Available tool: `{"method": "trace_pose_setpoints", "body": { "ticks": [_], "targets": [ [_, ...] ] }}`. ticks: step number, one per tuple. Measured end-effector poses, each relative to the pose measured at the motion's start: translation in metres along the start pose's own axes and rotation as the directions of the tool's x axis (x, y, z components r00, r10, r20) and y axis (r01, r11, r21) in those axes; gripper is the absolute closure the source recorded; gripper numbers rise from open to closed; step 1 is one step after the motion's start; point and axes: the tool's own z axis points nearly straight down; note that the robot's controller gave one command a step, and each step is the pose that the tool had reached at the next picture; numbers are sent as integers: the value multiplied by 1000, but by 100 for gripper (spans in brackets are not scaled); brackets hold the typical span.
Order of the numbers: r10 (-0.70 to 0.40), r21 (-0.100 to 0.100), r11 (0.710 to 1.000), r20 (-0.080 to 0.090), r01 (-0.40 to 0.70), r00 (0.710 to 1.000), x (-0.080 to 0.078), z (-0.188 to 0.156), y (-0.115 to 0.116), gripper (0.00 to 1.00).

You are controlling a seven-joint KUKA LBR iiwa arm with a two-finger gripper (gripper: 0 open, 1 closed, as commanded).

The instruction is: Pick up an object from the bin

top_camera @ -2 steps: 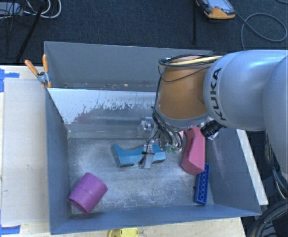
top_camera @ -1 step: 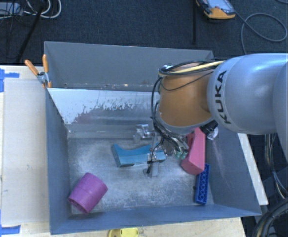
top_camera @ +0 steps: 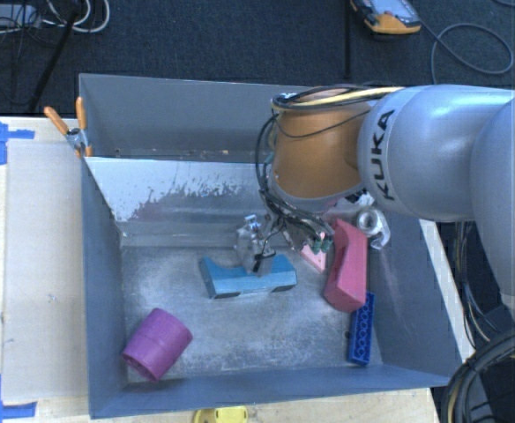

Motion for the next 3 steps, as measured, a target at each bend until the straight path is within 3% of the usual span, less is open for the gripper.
{"method": "trace_pose_setpoints", "body": {
  "ticks": [1, 2, 3],
  "targets": [
    [1, 0, 1000, 0, -1, 1000, 0, 0, 0, 100],
    [256, -2, 967, -7, -256, 967, 66, 72, 91, 0],
    [259, -1, 966, -5, -259, 966, 66, 72, 90, 0]
  ]
}}
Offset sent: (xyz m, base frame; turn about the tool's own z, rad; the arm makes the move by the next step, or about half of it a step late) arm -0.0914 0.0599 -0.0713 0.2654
